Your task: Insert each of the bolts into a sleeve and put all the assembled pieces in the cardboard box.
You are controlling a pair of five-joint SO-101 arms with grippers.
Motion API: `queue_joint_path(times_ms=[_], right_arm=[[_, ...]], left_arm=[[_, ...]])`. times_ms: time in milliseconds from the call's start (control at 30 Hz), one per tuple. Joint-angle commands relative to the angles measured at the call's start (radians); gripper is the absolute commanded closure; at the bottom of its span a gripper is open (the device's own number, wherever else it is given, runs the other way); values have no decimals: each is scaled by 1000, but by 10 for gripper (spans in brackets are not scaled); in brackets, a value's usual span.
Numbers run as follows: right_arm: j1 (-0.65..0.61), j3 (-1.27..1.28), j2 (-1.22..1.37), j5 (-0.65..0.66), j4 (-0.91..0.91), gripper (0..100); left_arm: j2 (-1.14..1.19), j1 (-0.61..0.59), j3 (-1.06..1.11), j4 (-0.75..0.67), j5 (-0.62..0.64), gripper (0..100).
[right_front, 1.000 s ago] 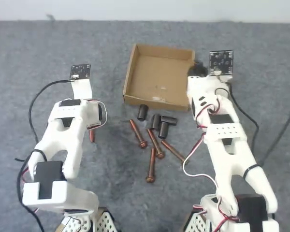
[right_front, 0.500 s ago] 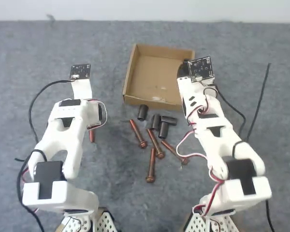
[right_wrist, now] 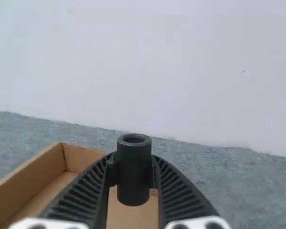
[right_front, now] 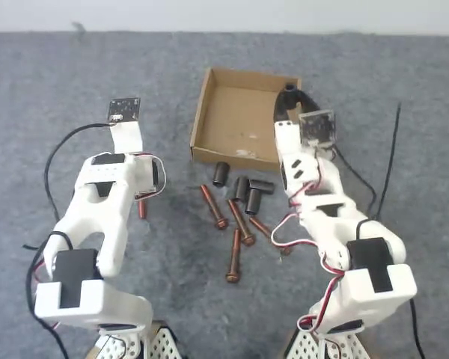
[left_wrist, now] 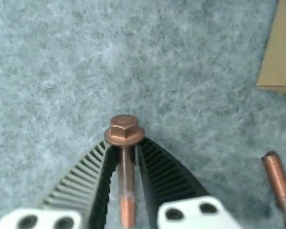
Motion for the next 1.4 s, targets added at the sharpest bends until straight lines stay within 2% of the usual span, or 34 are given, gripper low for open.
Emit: queue_joint_path(times_ms=[0, 200, 333, 433, 600, 767, 1000, 1367], right_arm=[[-10, 38, -21, -89, -102, 993], [-35, 166, -13, -199, -171, 993], [-96, 296, -22, -203, -271, 993], [-145, 381, -22, -198, -323, 993], [-205, 508, -22, -80, -346, 993], [-265, 623, -22, -75, -550, 993], [-302, 720, -21, -74, -711, 993], [-303, 720, -10, -74, -674, 993]], left_arm=[[-64, -2, -16, -20, -9, 989], [-64, 0, -15, -20, -9, 989], [-64, 0, -15, -20, -9, 989], [-64, 2, -13, -20, -9, 989], [-64, 2, -12, -20, -9, 989], [-64, 2, -10, -17, -9, 989], [-64, 2, -10, -17, -9, 989], [-68, 5, -8, -18, -9, 989]])
